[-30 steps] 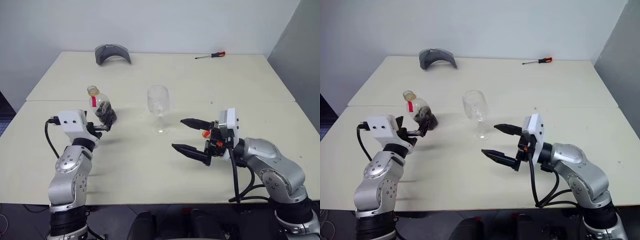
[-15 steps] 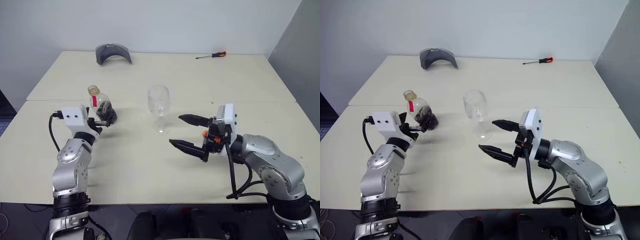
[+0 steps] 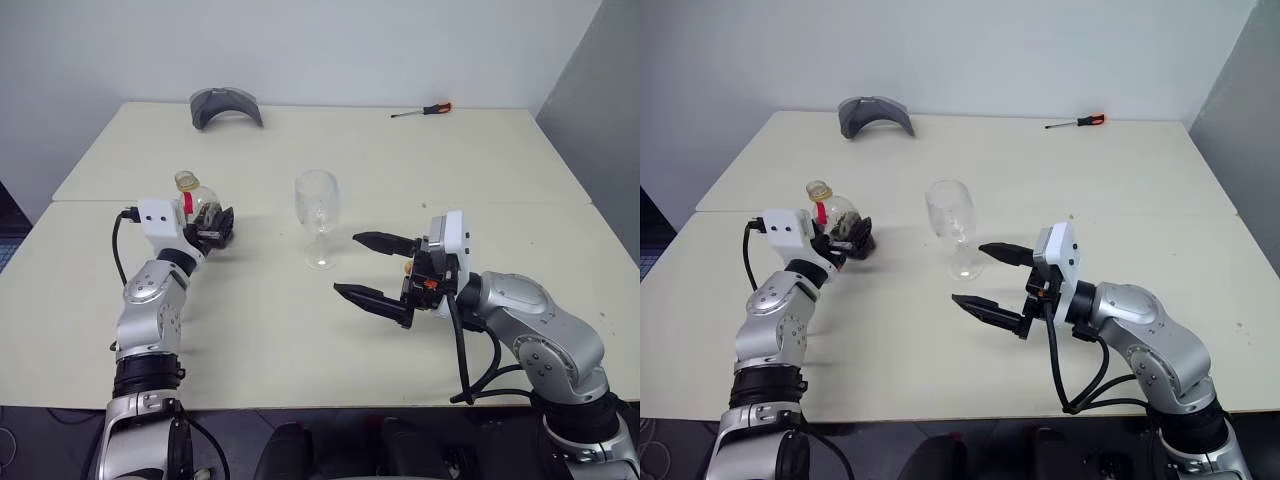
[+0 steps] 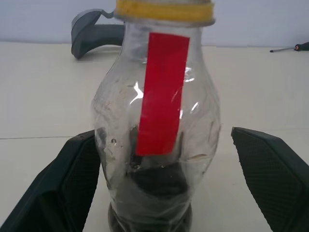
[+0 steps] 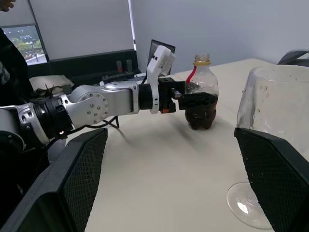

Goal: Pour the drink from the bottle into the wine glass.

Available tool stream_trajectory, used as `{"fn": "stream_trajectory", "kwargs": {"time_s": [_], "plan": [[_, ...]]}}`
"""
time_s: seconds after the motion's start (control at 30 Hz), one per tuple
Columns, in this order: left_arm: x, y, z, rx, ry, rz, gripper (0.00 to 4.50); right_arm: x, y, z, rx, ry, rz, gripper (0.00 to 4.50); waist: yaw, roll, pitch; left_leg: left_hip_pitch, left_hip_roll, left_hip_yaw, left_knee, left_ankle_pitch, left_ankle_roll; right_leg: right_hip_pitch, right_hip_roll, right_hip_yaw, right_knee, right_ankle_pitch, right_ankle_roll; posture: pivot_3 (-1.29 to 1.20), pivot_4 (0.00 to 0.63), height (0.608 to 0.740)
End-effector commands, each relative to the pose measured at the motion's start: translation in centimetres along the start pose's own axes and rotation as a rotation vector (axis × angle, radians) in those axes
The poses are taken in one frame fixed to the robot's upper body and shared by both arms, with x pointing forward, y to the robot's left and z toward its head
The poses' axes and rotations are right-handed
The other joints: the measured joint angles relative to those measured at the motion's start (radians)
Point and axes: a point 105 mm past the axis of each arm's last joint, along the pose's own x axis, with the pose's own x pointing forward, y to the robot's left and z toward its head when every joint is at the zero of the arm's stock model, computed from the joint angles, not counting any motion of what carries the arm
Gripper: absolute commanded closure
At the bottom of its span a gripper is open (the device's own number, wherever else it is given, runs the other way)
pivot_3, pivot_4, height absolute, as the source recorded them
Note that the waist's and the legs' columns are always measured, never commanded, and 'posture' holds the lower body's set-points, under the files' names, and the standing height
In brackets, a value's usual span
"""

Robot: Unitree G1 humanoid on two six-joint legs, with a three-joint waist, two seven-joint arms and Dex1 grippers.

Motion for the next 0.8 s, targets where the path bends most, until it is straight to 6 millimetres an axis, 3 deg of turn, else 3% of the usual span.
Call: {"fn": "stream_trajectory", "kwargs": {"time_s": [0.03, 0.37, 0.6, 0.8], "plan": [[0.6, 0.7, 2.0, 0.049, -0.068, 0.001, 0.40, 0.2, 0.6, 1.2, -0.034, -0.037, 0.016, 0.00, 0.000, 0.000, 0.000, 0.000, 0.000, 0.000, 0.000, 0.000, 0.000, 0.000, 0.000, 0.000, 0.000, 0.000, 0.000, 0.00, 0.150, 0.740], [1.2, 0.9, 2.4, 0.047, -0.090, -0.011, 3.08, 0.2, 0.4, 1.3, -0.029, -0.035, 0.008, 0.00, 0.000, 0.000, 0.000, 0.000, 0.000, 0.000, 0.000, 0.000, 0.000, 0.000, 0.000, 0.000, 0.000, 0.000, 0.000, 0.00, 0.150, 0.740], [1.4, 0.2, 3.3, 0.082, -0.097, -0.052, 3.26, 0.2, 0.0, 1.1, -0.029, -0.034, 0.003, 0.00, 0.000, 0.000, 0.000, 0.000, 0.000, 0.000, 0.000, 0.000, 0.000, 0.000, 0.000, 0.000, 0.000, 0.000, 0.000, 0.00, 0.150, 0.740], [2.0, -3.6, 6.7, 0.293, -0.109, -0.287, 3.26, 0.1, -1.2, 1.1, -0.062, -0.020, -0.020, 0.00, -0.001, -0.001, 0.001, -0.001, 0.000, 0.000, 0.001, 0.001, -0.002, -0.001, 0.000, 0.000, 0.000, 0.000, 0.000, 0.00, 0.150, 0.740]]}}
